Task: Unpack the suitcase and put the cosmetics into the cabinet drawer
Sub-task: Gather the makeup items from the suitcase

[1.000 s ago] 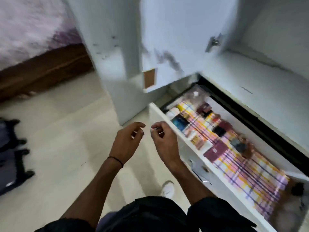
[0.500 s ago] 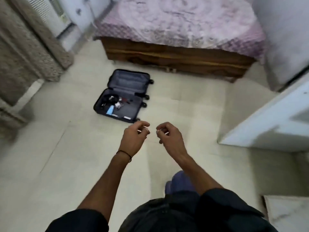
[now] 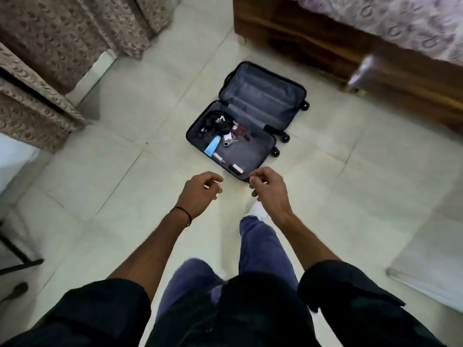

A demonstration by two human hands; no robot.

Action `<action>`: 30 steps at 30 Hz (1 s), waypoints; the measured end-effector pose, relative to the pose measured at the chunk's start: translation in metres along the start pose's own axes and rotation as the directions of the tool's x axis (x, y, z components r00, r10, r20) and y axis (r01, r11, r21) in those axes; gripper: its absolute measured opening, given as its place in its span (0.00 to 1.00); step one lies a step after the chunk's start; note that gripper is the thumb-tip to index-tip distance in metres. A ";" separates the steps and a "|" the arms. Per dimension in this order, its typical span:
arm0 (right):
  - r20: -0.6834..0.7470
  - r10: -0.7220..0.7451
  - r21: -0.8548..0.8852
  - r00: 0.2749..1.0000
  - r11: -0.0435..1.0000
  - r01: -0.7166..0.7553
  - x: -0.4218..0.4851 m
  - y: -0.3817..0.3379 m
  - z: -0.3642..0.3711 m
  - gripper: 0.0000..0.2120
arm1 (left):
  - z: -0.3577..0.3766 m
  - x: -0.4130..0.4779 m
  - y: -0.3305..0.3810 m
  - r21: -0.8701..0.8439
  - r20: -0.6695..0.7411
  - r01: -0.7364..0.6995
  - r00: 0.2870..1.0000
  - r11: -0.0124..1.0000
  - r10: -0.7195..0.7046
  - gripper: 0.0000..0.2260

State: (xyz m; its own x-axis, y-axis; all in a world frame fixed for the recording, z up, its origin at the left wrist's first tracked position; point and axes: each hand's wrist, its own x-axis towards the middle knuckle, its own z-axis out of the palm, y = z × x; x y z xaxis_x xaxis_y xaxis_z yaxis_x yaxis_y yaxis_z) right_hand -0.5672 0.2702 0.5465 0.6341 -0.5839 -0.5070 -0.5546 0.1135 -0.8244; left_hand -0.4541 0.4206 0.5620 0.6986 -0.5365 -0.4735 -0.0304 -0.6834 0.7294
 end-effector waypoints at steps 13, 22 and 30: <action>0.014 0.297 -0.291 0.955 0.915 -0.280 0.328 0.102 0.077 0.06 | 0.046 0.344 -0.131 0.029 0.209 0.299 0.931 0.954 -0.298 0.09; 0.026 0.365 -0.498 0.931 0.812 -0.305 0.531 0.291 0.207 0.08 | 0.112 0.578 -0.332 0.367 0.239 0.044 0.961 0.929 -0.141 0.14; 0.032 0.416 -0.835 0.909 0.510 -0.204 0.597 0.391 0.270 0.32 | 0.115 0.699 -0.409 0.743 0.186 -0.116 0.982 0.659 -0.038 0.28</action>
State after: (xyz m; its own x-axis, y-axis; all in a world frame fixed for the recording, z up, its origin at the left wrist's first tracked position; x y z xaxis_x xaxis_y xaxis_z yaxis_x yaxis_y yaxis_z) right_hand -0.2605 0.1830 -0.1461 0.3627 -0.4573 -0.8120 -0.8626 -0.4945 -0.1068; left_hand -0.0361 0.2683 -0.1244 0.5538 -0.5930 -0.5845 -0.6321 -0.7563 0.1685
